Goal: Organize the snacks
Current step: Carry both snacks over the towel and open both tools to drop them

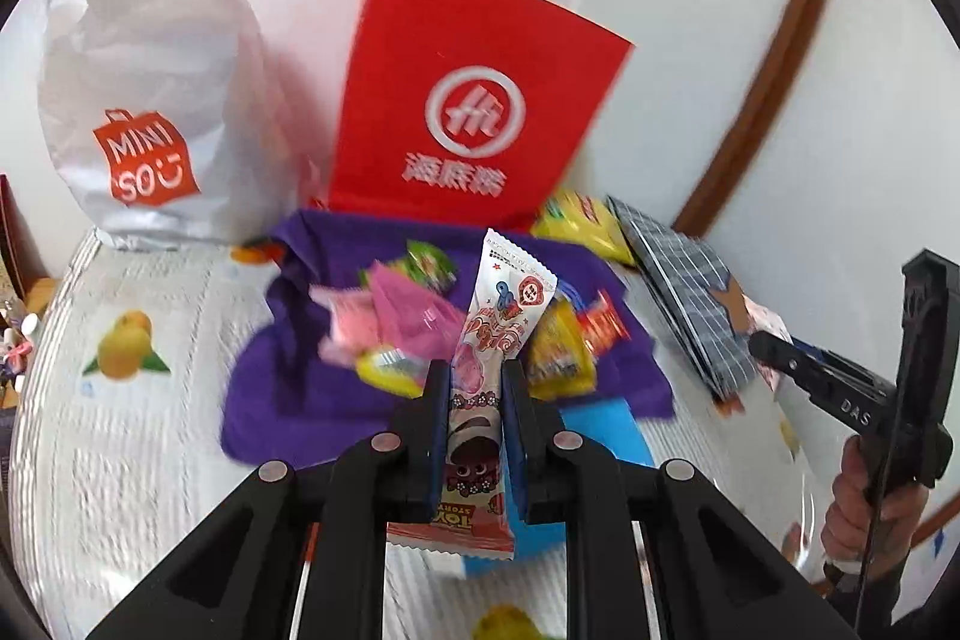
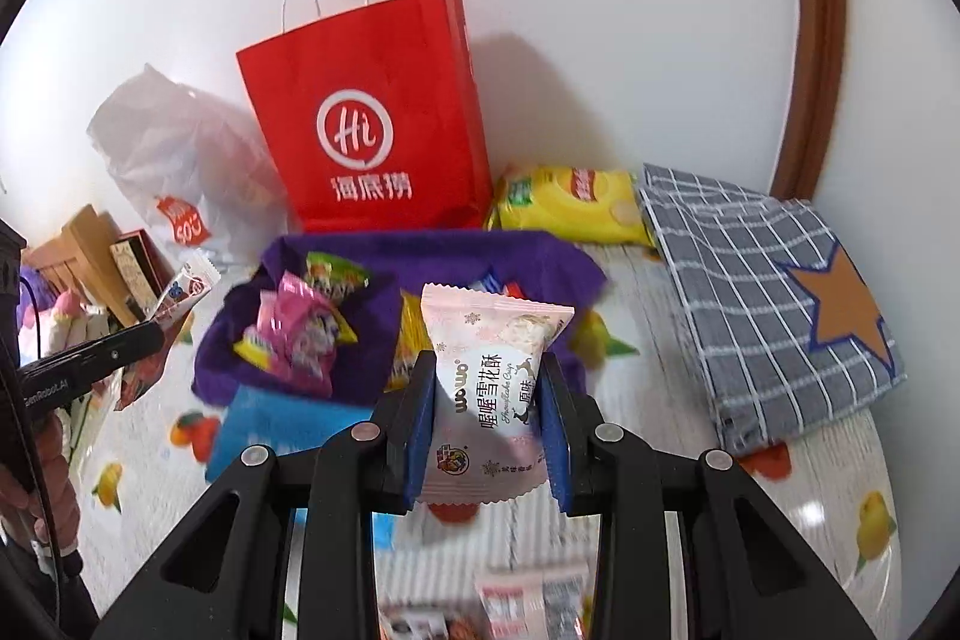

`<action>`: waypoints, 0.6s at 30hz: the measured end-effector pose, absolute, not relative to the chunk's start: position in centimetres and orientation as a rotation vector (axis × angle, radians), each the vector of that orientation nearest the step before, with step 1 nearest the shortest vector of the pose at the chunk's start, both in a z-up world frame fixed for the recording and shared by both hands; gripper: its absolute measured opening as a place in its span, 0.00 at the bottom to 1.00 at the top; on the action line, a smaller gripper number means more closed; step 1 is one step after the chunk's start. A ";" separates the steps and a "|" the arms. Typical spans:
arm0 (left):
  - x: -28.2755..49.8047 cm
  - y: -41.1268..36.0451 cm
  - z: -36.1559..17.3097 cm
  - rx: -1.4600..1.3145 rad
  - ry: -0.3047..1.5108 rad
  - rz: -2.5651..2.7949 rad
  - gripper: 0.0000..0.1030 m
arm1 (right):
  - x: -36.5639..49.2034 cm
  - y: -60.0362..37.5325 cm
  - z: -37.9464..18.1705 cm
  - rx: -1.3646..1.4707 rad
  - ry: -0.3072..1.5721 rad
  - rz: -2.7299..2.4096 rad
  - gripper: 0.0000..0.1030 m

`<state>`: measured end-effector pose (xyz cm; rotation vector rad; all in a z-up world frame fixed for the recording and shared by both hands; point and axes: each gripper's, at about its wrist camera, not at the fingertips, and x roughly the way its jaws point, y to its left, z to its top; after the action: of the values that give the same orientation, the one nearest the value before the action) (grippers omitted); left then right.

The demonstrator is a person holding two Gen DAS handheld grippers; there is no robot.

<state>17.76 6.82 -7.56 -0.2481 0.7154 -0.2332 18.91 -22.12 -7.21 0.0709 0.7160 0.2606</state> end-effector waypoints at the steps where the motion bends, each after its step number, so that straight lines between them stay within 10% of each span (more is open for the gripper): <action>1: 18.2 7.2 -7.5 -0.258 0.714 -0.229 0.16 | 19.5 -21.9 -7.1 0.072 0.714 0.262 0.31; 18: 26.9 6.3 -9.7 -0.279 0.785 -0.245 0.16 | 29.2 -17.3 -11.7 0.034 0.811 0.294 0.31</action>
<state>26.93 6.32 -9.67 -0.2787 0.7846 -0.2451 29.19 -17.30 -11.67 0.0343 0.8113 0.2943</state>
